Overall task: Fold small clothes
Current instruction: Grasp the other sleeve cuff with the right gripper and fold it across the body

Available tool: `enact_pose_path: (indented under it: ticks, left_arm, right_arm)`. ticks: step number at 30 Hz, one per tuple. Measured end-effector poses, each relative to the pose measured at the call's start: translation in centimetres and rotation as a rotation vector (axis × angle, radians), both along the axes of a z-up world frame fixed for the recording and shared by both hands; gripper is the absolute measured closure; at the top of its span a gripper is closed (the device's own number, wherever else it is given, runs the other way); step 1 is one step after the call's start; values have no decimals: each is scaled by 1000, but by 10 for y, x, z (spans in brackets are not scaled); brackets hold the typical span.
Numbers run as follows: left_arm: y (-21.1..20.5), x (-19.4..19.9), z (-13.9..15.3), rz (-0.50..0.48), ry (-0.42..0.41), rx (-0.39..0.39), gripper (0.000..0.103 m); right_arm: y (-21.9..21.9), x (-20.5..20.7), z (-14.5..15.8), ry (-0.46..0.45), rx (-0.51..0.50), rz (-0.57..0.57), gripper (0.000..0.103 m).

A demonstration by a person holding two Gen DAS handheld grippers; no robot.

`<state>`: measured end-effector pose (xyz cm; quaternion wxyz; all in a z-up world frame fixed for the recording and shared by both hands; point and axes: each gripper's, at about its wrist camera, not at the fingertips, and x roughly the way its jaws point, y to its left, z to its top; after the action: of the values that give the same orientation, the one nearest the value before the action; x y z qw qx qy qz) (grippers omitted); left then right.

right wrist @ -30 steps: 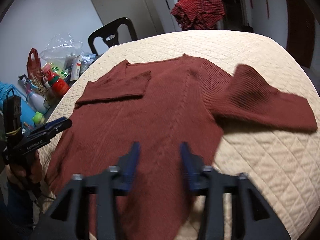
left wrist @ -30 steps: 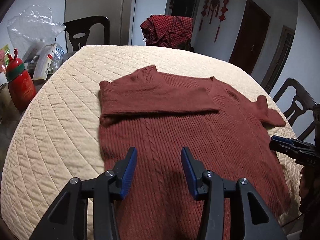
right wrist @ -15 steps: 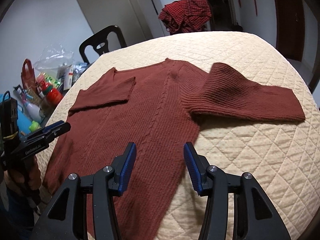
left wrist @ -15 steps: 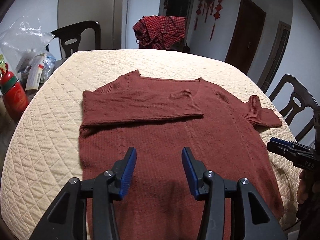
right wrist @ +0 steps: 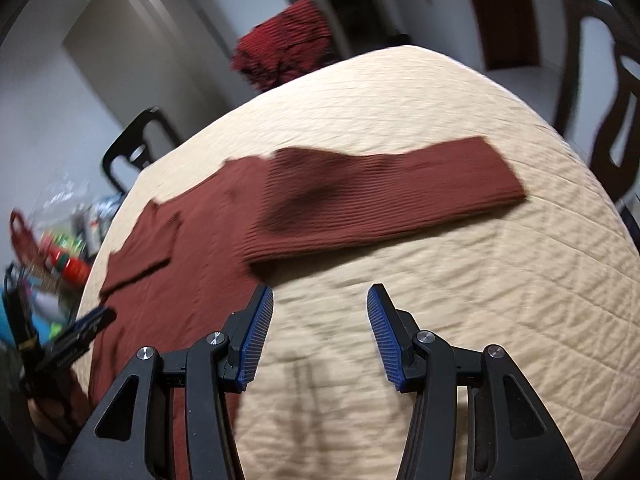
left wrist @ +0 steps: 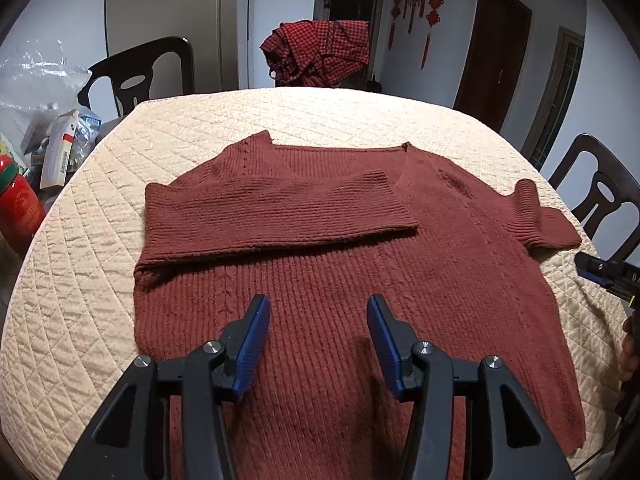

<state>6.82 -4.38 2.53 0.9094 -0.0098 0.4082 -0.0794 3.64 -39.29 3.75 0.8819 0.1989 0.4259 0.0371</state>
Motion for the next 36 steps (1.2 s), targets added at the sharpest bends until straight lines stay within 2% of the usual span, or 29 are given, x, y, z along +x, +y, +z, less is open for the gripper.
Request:
enact_pose_path:
  ticks: [5,7,11,20,22,24,26,29,33,36]
  left_arm:
    - [5,2,-14,15,37,-3,50]
    - [7,1,-15,12,30,-12,49]
    - [7,1,-16,5,33,-22,45]
    - [3,2,-16,-13,36,-11,38]
    - [3,3,-17,-15,36,-10,38]
    - [2,3,-17,-17,37,-11,37]
    - [2,3,-17,-17,37,-13,36]
    - [2,3,-17,-18,37,-14,36]
    - [2,3,-17,-21,37,-18,35]
    - [2,3,-17,-21,37,-21,35]
  right_arm:
    - [-32,5,-7,30,36,-116,53]
    - [-39,7,-7,20,64,-128,53]
    - [-48,13,-7,15,48,-172,53]
    - [-68,30,-10,-22,146,-250,53]
    - [-69,36,-10,-29,141,-256,58]
    - [-71,41,-10,-12,120,-273,88]
    - [-71,45,-9,-12,146,-256,96]
    - [-59,47,8,-63,124,-214,96]
    - [-22,49,45,-160,129,-89,97]
    - [21,55,66,-209,126,57,97]
